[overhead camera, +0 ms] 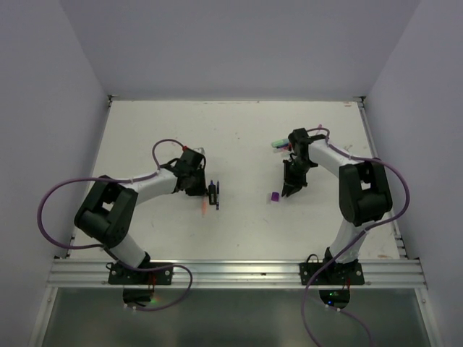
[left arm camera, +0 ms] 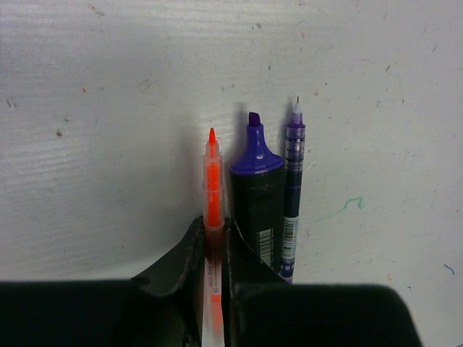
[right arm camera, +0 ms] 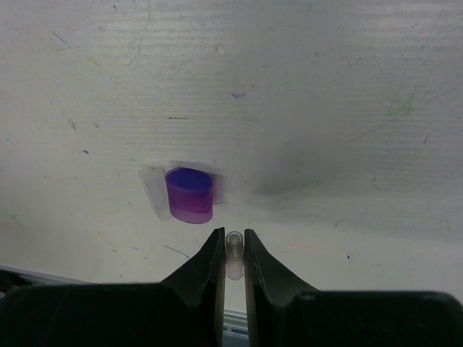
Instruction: Open the pen caps
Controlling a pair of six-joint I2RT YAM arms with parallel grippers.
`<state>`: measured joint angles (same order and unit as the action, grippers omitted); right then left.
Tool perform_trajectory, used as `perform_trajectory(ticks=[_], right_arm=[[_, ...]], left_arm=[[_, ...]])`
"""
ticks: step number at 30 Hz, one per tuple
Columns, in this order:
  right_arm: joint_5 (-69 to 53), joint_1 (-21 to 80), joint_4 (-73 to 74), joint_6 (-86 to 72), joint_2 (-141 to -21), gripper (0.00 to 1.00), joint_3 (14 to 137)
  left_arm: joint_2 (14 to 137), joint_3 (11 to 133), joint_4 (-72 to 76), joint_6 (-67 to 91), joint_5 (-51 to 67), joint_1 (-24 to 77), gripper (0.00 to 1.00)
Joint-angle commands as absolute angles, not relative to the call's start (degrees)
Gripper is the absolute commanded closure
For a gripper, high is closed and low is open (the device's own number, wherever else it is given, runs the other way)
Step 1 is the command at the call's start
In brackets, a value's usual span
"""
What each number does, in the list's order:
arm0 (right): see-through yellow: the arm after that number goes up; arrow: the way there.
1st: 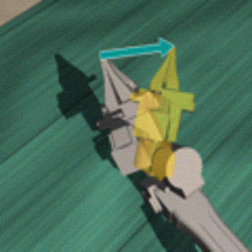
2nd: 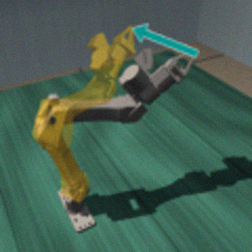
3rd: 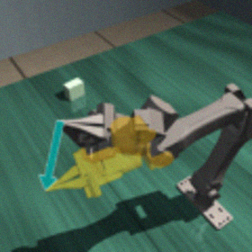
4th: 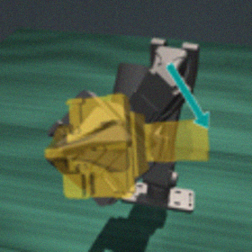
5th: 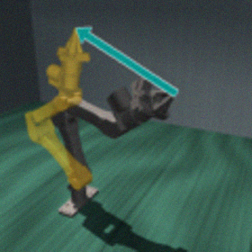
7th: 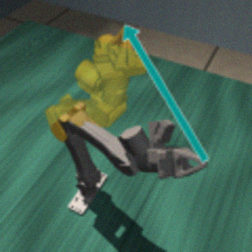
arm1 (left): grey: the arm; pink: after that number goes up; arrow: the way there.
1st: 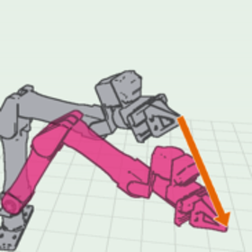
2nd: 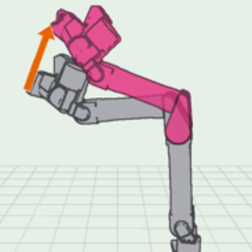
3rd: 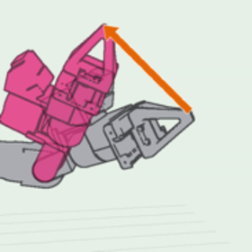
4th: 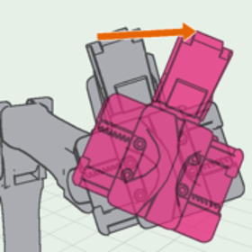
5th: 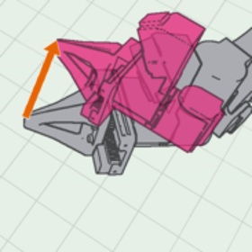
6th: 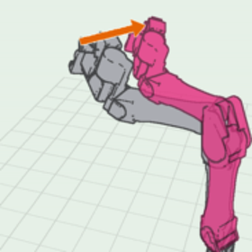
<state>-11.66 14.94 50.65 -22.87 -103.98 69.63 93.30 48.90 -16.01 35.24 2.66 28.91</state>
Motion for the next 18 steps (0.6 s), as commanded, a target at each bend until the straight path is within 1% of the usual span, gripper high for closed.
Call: perform_trajectory(ticks=[1,3,4,6,10,18], right_arm=[[-11.9,14.8,48.8,-22.3,-104.6,1.0,69.0],[-12.0,14.8,48.6,-22.4,-104.9,1.0,69.0],[-11.8,14.7,48.6,-22.4,-105.0,1.0,69.0],[-11.8,14.8,48.5,-22.4,-105.6,1.0,69.3],[-12.0,14.8,47.8,-22.5,-106.1,1.0,69.5],[-12.5,14.8,46.7,-22.9,-107.5,1.0,69.7]], left_arm=[[95.2,48.2,-19.3,35.9,1.3,28.6,0.86],[95.2,48.3,-19.8,35.7,1.1,28.4,0.81],[95.4,48.3,-19.9,35.7,1.0,28.3,0.78],[95.4,48.3,-20.1,35.7,1.0,28.1,0.75],[95.6,47.9,-20.2,35.7,1.0,27.9,0.67],[93.7,47.4,-20.9,35.1,0.4,27.2,0.63]])
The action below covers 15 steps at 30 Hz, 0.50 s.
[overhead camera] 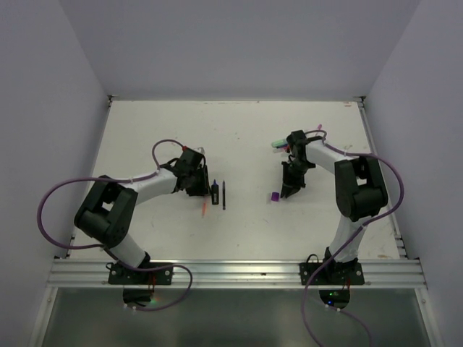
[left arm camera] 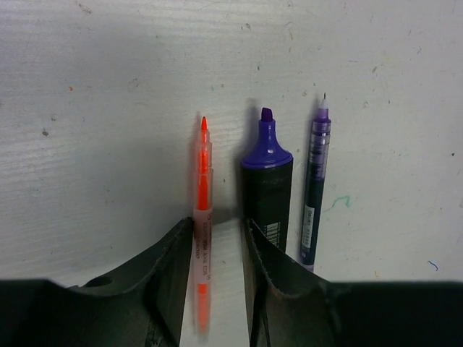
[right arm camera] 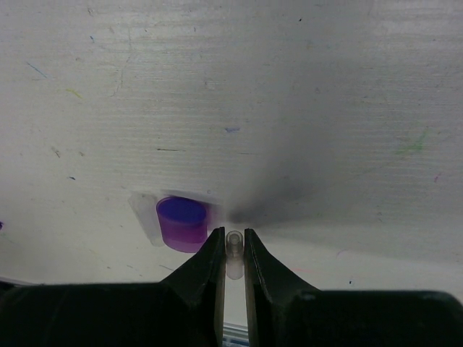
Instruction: Open the pen caps
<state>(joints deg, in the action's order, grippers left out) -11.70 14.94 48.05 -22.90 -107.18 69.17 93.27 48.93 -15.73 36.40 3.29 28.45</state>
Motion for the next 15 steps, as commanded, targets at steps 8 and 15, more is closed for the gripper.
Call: perform_trajectory(ticks=[8,15], right_arm=[[-12.7,14.8,46.1,-23.3,-106.4,0.84,68.9],[-12.3,14.8,46.2,-23.5,-105.7,0.74,67.9]], left_arm=[[89.6,46.0,-21.3,34.7,0.7,26.7,0.58],[87.6,46.1,-21.7,34.7,1.5,26.5,0.57]])
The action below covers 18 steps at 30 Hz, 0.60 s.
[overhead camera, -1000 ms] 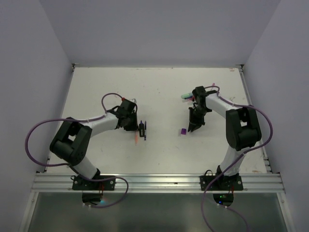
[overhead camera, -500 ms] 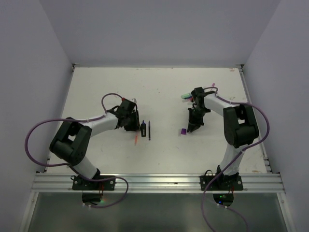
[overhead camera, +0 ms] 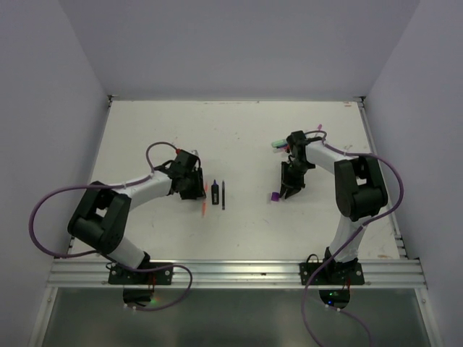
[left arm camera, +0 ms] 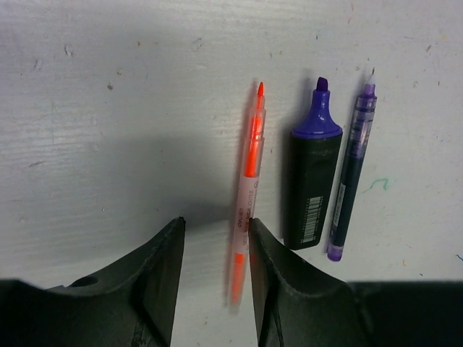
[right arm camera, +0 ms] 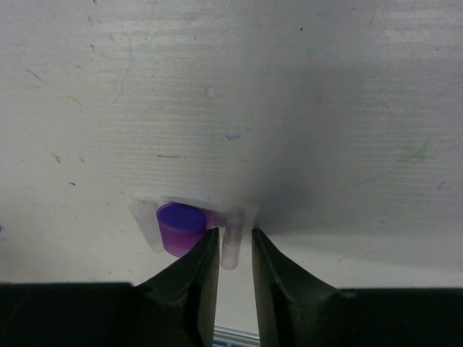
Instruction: Open the pen caps
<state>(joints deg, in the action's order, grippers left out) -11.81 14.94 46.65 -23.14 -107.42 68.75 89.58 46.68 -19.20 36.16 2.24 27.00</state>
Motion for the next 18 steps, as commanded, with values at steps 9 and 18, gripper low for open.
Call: perform_trajectory(ticks=[9,18], right_arm=[[-10.6,14.8,48.4,-23.6,-103.3,0.6,70.2],[-6.2,14.8,57.5,-25.1,-103.9,0.34,86.6]], left_arm=[[83.7,49.0,-24.7,33.9,2.1,26.5,0.55],[80.4,51.1,-25.3,33.2,4.6,26.5,0.54]])
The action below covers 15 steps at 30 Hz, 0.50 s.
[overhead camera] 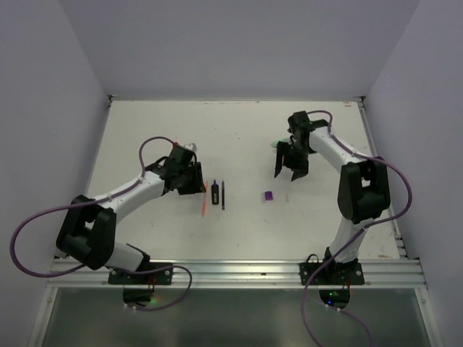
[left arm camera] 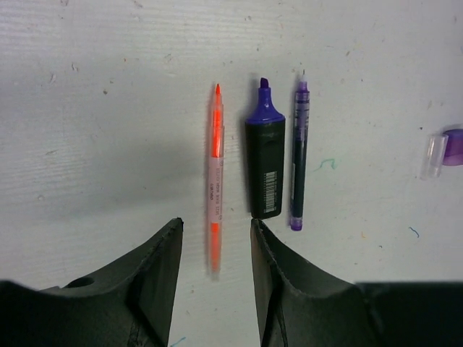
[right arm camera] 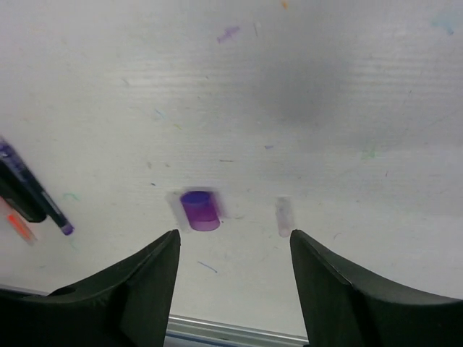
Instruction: Open the pen caps
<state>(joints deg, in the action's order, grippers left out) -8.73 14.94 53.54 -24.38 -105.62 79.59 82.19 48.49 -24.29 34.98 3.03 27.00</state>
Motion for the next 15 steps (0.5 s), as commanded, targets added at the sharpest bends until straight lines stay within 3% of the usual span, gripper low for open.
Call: perform_trajectory(ticks=[1,9,12,15], right_arm=[[-4.8,14.8,59.2,-25.2,-104.5,0.32,88.3],[-0.2,12.6,64.2,-26.2,-109.9,0.29,101.0],[0.9,11.6,64.9,-27.0,-111.4,0.23,103.0],[4.5,10.9,63.6,-28.0,-112.6,0.28,104.6]], left_arm=[[80.3,51.6,-25.5,33.0,4.6,26.5,0.54],[76.5,51.2,-25.0,31.0,5.5,26.6,0.54],[75.0,50.5,-24.5,30.1,6.4,26.5,0.54],[73.6,49.8,-23.9,29.4,6.9,26.6,0.54]])
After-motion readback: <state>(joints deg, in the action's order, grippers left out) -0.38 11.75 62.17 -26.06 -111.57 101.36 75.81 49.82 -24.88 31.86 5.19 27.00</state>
